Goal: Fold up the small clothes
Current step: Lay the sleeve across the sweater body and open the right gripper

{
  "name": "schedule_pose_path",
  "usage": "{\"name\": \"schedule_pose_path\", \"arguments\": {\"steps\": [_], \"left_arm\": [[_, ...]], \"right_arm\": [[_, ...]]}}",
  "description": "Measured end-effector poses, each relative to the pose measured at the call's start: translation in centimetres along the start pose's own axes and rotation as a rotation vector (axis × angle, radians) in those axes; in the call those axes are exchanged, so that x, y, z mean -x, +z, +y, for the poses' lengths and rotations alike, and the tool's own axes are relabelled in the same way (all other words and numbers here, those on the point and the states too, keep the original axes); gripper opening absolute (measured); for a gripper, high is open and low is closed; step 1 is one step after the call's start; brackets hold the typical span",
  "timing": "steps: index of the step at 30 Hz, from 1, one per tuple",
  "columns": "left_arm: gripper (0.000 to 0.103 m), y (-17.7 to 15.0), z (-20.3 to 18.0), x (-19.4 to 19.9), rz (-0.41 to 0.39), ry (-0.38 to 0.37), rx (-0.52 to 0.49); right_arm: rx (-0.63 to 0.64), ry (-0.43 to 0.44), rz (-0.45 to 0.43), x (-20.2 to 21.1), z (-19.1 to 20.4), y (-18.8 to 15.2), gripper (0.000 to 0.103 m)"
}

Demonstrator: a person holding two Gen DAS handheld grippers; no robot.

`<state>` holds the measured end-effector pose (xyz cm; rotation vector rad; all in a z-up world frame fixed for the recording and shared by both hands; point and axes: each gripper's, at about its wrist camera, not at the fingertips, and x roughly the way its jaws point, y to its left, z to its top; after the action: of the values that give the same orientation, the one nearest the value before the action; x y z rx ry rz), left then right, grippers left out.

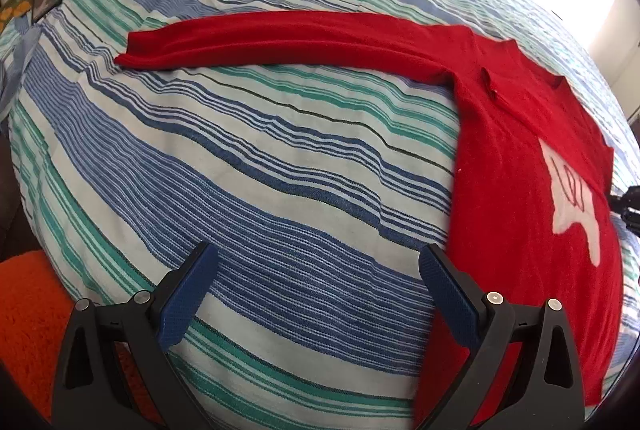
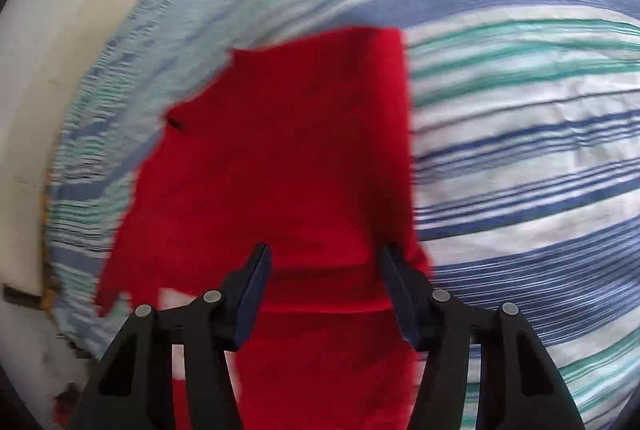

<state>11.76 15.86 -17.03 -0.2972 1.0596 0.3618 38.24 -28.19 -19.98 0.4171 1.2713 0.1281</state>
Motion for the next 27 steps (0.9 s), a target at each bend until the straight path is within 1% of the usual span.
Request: {"name": "schedule_pose_path", "arguments": {"steps": [1,2,3,4,5,6,8,9,12,13,14,16,17,18,19,20,22,24,27], "left_arm": [[0.101,0.0,0.0,0.0,0.000,0.000,-0.002],[0.101,0.0,0.0,0.0,0.000,-0.001,-0.003],[0.101,0.1,-0.1,-0.1,0.002,-0.005,-0.005],[0.101,0.1,-0.1,-0.1,0.003,-0.008,-0.005],[0.101,0.1,-0.2,0.0,0.003,-0.012,-0.005],[0.101,0.1,-0.2,0.0,0.003,-0.015,-0.006],[0.101,0.0,-0.3,0.1,0.000,-0.013,-0.011],[0.101,0.0,-0.3,0.1,-0.001,-0.010,-0.012],[0.101,0.0,0.0,0.3,-0.004,-0.011,0.003],[0.101,0.0,0.1,0.3,-0.004,-0.013,0.009],[0.101,-0.1,0.2,0.3,-0.004,-0.014,0.012],[0.101,-0.3,0.1,0.3,-0.003,-0.008,0.006],[0.101,-0.3,-0.1,0.2,-0.002,0.001,-0.003],[0.101,-0.5,-0.3,0.1,-0.003,0.012,-0.014],[0.101,-0.5,-0.5,0.0,-0.005,0.021,-0.023],[0.101,-0.7,-0.7,0.0,-0.008,0.033,-0.037],[0.101,-0.9,-1.1,-0.1,-0.013,0.055,-0.059],[0.101,-1.1,-1.4,-0.2,-0.016,0.067,-0.078],[0.101,-1.4,-1.7,-0.5,-0.003,0.078,-0.102]], "right_arm": [[-0.025,-0.006,-0.018,0.3,-0.8,0.1,0.005],[-0.045,0.004,-0.038,0.8,-1.4,0.2,0.004],[-0.040,-0.016,-0.056,1.6,-1.7,0.3,0.005],[-0.003,-0.083,-0.073,2.6,-1.6,0.3,0.020],[0.041,-0.121,-0.094,3.5,-1.4,0.2,0.039],[0.102,-0.136,-0.128,4.9,-1.1,-0.2,0.043],[0.182,-0.138,-0.167,7.0,-0.8,-1.4,0.044],[0.202,-0.135,-0.178,7.7,-0.8,-2.0,0.045],[0.246,-0.119,-0.218,9.8,-1.4,-5.8,0.054],[0.256,-0.134,-0.235,10.2,-1.8,-7.2,0.057],[0.262,-0.152,-0.252,10.3,-2.0,-8.7,0.057],[0.259,-0.174,-0.282,10.6,-3.6,-12.3,0.059],[0.256,-0.189,-0.293,10.3,-4.0,-13.5,0.065],[0.257,-0.223,-0.298,9.7,-5.0,-15.2,0.070],[0.256,-0.248,-0.289,9.1,-5.9,-16.3,0.076],[0.235,-0.261,-0.283,8.3,-7.5,-18.0,0.077],[0.183,-0.188,-0.380,9.2,-9.7,-20.6,0.078],[0.128,-0.179,-0.370,9.7,-10.3,-20.2,0.078],[0.167,-0.200,-0.356,9.1,-9.7,-20.0,0.085]]}}
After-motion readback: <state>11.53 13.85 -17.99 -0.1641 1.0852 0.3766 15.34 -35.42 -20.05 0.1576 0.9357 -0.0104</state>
